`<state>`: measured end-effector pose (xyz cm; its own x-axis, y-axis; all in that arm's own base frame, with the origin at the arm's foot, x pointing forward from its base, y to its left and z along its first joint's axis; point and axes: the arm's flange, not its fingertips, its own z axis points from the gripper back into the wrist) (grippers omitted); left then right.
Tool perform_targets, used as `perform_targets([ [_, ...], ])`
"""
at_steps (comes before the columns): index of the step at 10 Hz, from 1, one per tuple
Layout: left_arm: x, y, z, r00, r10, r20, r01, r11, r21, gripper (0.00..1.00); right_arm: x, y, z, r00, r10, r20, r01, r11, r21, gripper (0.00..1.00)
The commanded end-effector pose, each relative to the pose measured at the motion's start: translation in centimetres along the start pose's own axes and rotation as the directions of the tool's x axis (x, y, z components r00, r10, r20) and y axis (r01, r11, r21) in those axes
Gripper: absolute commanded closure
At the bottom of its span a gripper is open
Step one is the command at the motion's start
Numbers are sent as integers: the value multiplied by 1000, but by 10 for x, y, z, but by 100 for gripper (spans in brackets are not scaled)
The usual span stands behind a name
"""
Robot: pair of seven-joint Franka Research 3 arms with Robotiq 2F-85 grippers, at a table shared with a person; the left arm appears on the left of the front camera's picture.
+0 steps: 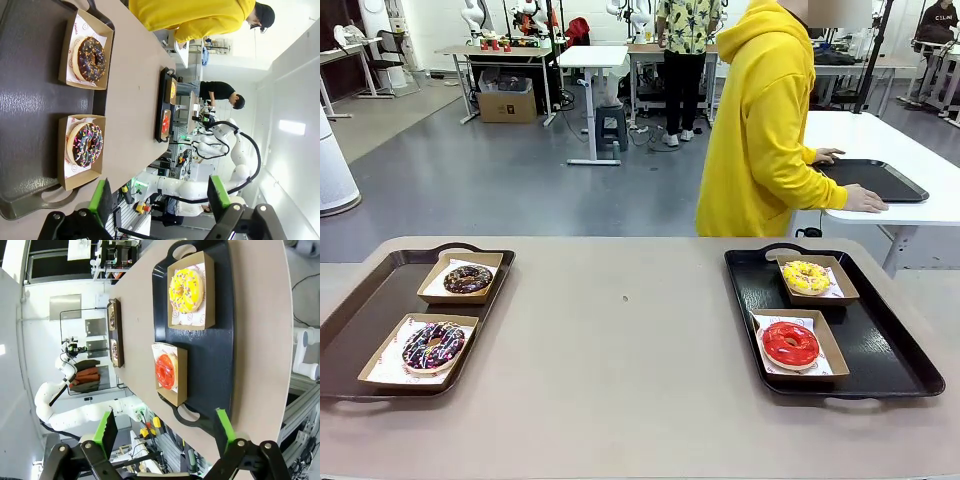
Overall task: Individually package the donuts and arrange them on the tray.
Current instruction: Place the picked Paper togo box on the Handle tray.
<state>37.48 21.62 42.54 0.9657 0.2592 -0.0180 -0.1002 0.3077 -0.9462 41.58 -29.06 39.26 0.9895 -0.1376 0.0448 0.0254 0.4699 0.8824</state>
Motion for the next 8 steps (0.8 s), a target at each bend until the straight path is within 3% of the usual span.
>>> perform_targets([
  [1, 0, -1, 1, 1000, -5, -8, 5, 1000, -4, 0, -5, 5, -3, 1000, -21, -4, 21, 1000, -4, 0],
  [8, 0, -1, 1, 1000, -5, -8, 5, 1000, -4, 0, -5, 5, -3, 1000, -21, -4, 21, 1000, -4, 0],
])
